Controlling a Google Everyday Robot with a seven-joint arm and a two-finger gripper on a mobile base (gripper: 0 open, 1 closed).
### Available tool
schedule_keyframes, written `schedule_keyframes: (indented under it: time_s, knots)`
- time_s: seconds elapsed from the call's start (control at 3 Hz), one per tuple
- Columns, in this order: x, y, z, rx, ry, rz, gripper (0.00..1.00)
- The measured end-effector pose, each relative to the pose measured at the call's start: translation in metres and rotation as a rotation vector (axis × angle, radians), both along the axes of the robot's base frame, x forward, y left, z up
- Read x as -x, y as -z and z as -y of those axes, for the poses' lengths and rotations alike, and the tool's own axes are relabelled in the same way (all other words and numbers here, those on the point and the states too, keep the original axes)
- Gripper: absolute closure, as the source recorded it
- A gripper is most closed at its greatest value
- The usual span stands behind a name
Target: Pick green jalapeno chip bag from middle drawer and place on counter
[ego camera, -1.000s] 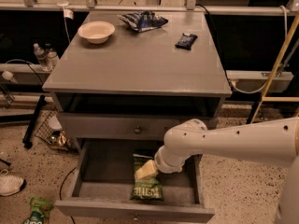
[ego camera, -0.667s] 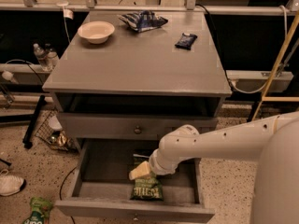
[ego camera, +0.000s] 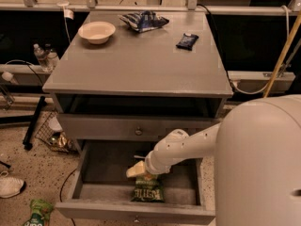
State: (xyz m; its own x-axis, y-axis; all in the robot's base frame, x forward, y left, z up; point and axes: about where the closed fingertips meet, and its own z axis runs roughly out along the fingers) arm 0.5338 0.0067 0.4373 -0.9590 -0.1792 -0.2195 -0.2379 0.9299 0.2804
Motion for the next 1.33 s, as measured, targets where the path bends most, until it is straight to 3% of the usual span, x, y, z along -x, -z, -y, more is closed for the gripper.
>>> schedule_keyframes:
  time_s: [1.0,1.33]
  knots:
    - [-0.027,0.044,-0.005,0.034,0.045,0.029,0.0]
    - [-0.03,0.055,-0.009,0.031,0.057,0.029,0.15]
